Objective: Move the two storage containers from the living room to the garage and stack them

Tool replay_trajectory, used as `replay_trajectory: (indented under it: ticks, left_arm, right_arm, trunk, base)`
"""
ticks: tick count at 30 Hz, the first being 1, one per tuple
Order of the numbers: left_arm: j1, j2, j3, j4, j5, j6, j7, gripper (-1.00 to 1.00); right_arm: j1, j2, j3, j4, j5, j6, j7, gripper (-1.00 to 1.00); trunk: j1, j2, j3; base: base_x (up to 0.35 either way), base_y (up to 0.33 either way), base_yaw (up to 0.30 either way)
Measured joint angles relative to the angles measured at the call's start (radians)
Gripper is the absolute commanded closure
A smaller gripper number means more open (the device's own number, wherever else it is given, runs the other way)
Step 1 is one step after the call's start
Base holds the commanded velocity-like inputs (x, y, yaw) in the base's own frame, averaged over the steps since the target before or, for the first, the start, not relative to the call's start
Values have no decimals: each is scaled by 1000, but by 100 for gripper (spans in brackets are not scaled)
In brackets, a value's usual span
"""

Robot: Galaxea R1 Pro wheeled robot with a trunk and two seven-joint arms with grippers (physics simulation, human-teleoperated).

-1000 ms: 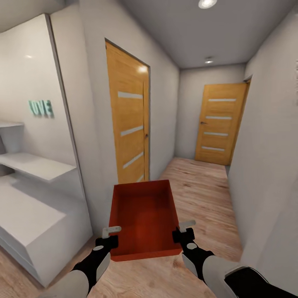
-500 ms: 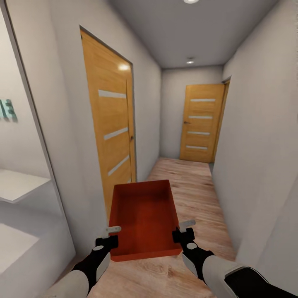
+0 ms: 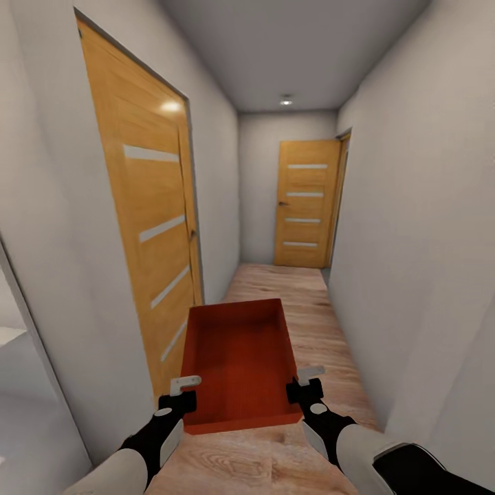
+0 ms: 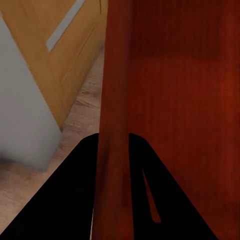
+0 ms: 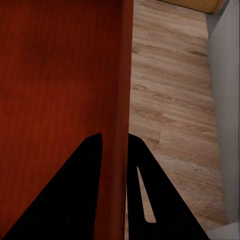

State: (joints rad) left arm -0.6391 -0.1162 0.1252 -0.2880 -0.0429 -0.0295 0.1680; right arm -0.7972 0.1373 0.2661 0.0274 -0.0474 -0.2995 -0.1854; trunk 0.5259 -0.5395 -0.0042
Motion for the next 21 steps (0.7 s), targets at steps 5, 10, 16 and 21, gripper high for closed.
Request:
replay_trajectory:
  ticks: [5, 10, 16, 21]
  left_arm:
    - [0, 0, 0, 0, 0, 0, 0, 100]
    - [0, 0, 0, 0, -1, -1, 0, 100]
    - [0, 0, 0, 0, 0, -1, 0, 100]
    - [0, 0, 0, 0, -1, -1, 0, 100]
  right_arm:
    - [0, 0, 0, 0, 0, 0, 0, 100]
    - [0, 0, 0, 1, 0, -1, 0, 100]
    - [0, 0, 0, 0, 0, -2, 0, 100]
    - [0, 0, -1, 2, 0, -3, 0, 100]
  trunk:
    - [0, 0, 0]
    - [0, 0, 0]
    - [0, 0, 0]
    - [0, 0, 0]
  base:
    - [306, 194, -281]
    - [306, 194, -282]
    - [306, 194, -282]
    - [307, 178, -282]
